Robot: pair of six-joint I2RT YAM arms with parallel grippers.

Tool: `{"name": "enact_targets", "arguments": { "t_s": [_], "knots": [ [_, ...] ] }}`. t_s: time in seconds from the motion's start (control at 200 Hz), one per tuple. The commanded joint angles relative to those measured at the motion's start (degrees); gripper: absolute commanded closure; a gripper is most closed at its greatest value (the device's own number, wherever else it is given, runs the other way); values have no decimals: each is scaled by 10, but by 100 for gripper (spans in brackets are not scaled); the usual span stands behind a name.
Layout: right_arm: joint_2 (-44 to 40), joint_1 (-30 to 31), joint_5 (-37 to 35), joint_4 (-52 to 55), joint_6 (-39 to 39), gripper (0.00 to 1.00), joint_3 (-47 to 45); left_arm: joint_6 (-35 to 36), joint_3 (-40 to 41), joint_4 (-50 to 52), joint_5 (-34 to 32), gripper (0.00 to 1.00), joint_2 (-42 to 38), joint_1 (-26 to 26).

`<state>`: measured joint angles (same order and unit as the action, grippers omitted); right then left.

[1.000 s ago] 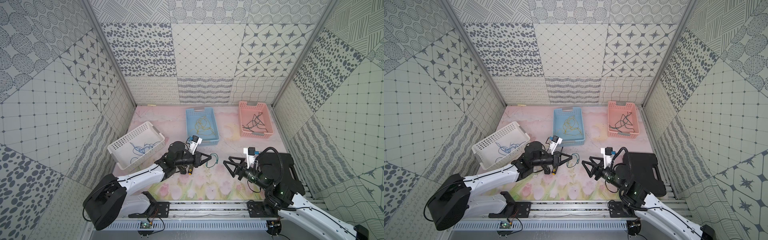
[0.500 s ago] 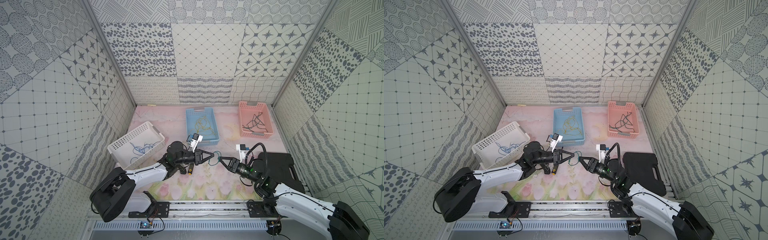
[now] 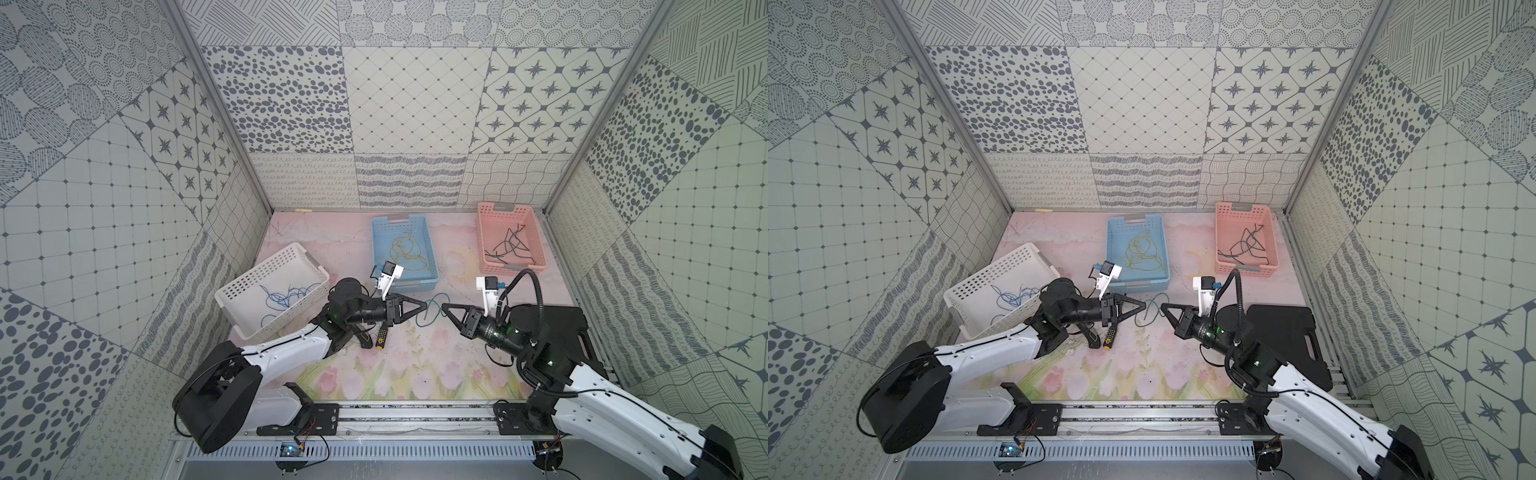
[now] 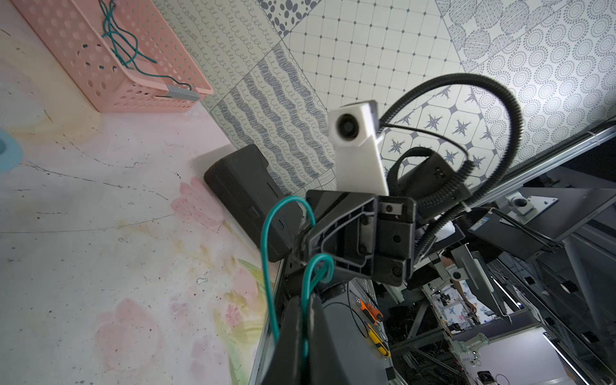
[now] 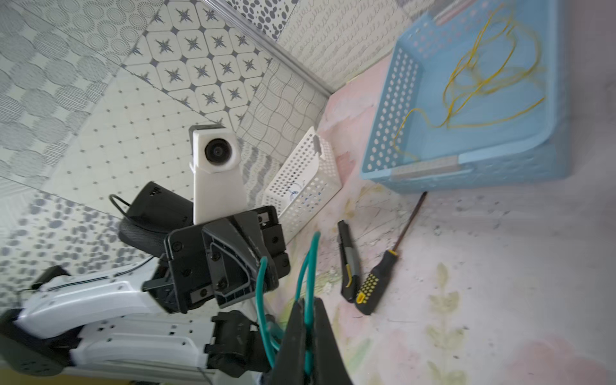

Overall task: Untangle and sort cables by color
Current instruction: Place the cable in the bin.

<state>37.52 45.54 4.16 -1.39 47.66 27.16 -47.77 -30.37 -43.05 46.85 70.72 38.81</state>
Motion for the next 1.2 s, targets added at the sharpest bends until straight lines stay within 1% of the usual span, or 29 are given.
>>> {"name": "enact_targets", "arguments": {
  "t_s": [0.0,0.07,0.125,0.155,0.205,0.235,0.275,0.325,0.375,0.425,0.48,0.51,0.56,0.605,0.645,0.67,0.75,0.795,1.001,1.056,1.116,1.151,1.196],
  "knots": [
    [-38,8,-212,269,-182,100,61,133,-32,245,-66,100,-76,-13],
    [-21,13,-225,278,-214,100,79,156,-46,294,-69,100,-80,-13],
    [15,38,-255,286,-236,100,99,166,-60,318,-63,100,-73,-14],
    [41,64,-291,295,-245,100,115,174,-71,337,-60,100,-68,-13],
    [76,119,-403,318,-253,100,141,194,-92,381,-64,100,-62,-13],
    [88,150,-473,327,-252,100,150,209,-102,415,-78,100,-61,-13],
    [91,176,-547,338,-244,100,159,228,-112,455,-117,100,-61,-13],
    [74,183,-587,332,-240,100,157,245,-117,498,-173,100,-61,-13],
    [32,182,-608,295,-256,100,141,252,-114,516,-200,100,-58,-13],
    [-21,175,-597,228,-288,100,118,250,-105,510,-197,100,-51,-13],
    [-68,151,-538,171,-308,100,98,244,-100,493,-170,100,-35,-12],
    [-85,131,-492,155,-309,100,96,243,-102,485,-157,100,-22,-10],
    [-87,93,-426,145,-297,100,104,243,-110,478,-135,100,3,-4],
    [-68,60,-366,151,-283,100,120,243,-119,471,-119,100,24,2],
    [-47,37,-330,160,-274,100,137,240,-127,462,-109,100,42,7],
    [-34,27,-314,161,-271,100,145,238,-131,456,-105,95,51,10],
    [-5,11,-295,156,-271,100,164,236,-140,442,-95,86,74,22],
    [8,2,-288,155,-272,100,175,235,-141,430,-90,84,85,28],
    [42,-57,-232,147,-260,100,215,241,-139,409,-77,85,128,35],
    [49,-65,-242,151,-267,100,226,237,-132,397,-77,84,123,35],
    [61,-74,-270,157,-282,100,235,232,-118,380,-98,79,96,35],
    [68,-93,-276,159,-283,100,239,231,-105,366,-117,78,72,35],
    [81,-138,-250,156,-277,100,241,231,-86,349,-146,75,38,35]
  ]
}}
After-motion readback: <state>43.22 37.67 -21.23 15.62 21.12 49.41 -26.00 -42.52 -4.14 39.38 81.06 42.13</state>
